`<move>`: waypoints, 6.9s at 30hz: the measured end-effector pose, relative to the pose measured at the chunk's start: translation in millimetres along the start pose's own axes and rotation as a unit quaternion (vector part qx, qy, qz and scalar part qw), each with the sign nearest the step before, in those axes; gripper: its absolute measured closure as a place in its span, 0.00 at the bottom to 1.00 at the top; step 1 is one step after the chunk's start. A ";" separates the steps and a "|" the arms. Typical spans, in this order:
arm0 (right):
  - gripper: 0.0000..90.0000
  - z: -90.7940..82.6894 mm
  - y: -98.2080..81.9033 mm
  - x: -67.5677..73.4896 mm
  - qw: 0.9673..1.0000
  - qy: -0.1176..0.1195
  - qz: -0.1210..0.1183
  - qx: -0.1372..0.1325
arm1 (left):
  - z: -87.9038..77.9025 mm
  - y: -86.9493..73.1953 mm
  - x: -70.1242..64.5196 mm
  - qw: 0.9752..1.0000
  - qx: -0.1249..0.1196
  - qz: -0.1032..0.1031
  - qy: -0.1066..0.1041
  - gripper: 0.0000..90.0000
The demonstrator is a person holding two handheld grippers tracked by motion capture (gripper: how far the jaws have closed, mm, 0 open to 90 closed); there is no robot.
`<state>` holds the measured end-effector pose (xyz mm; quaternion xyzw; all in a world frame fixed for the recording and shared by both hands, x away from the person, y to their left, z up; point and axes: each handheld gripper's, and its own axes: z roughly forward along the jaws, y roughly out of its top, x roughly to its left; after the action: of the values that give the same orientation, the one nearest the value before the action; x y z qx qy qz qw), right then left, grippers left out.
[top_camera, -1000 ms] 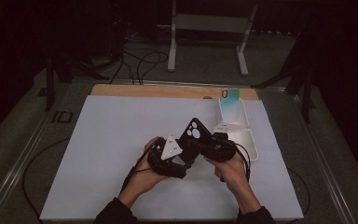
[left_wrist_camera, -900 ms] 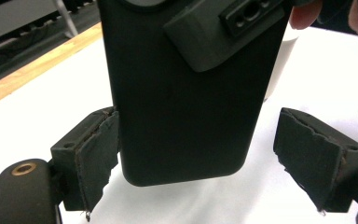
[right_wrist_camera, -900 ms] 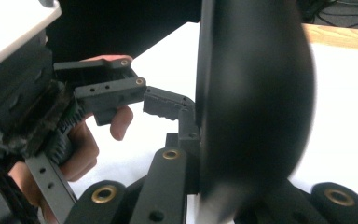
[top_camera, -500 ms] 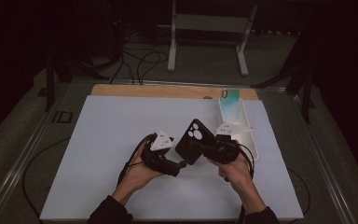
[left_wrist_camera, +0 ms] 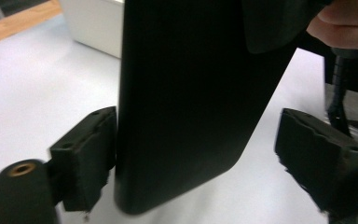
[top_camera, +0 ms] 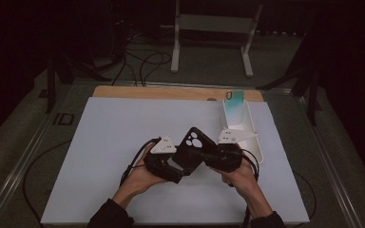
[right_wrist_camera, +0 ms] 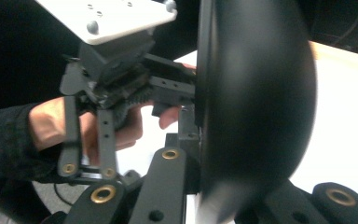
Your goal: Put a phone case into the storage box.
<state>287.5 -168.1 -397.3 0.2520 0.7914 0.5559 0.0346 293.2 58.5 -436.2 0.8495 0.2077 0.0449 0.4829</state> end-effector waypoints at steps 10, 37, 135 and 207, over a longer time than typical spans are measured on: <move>0.97 0.0 2.7 2.5 0.999 0.030 -0.025 0.013 | -0.6 -2.7 -3.2 1.000 -0.004 0.015 -0.025 0.43; 0.26 6.0 6.9 -6.9 0.998 -0.062 -0.013 0.026 | -4.5 -7.5 4.8 1.000 -0.027 -0.004 0.001 0.95; 0.16 28.4 30.9 -11.5 0.978 -0.173 0.102 -0.063 | -36.8 -32.4 10.5 0.983 -0.040 -0.063 0.166 0.06; 0.16 8.6 52.7 -49.4 0.963 -0.254 0.076 -0.042 | -132.8 -147.8 32.8 0.960 -0.052 -0.095 0.259 0.00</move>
<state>352.3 -168.8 -364.4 0.4428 0.7112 0.5071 0.2024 240.5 244.1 -494.0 0.7589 0.4026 0.2282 0.4582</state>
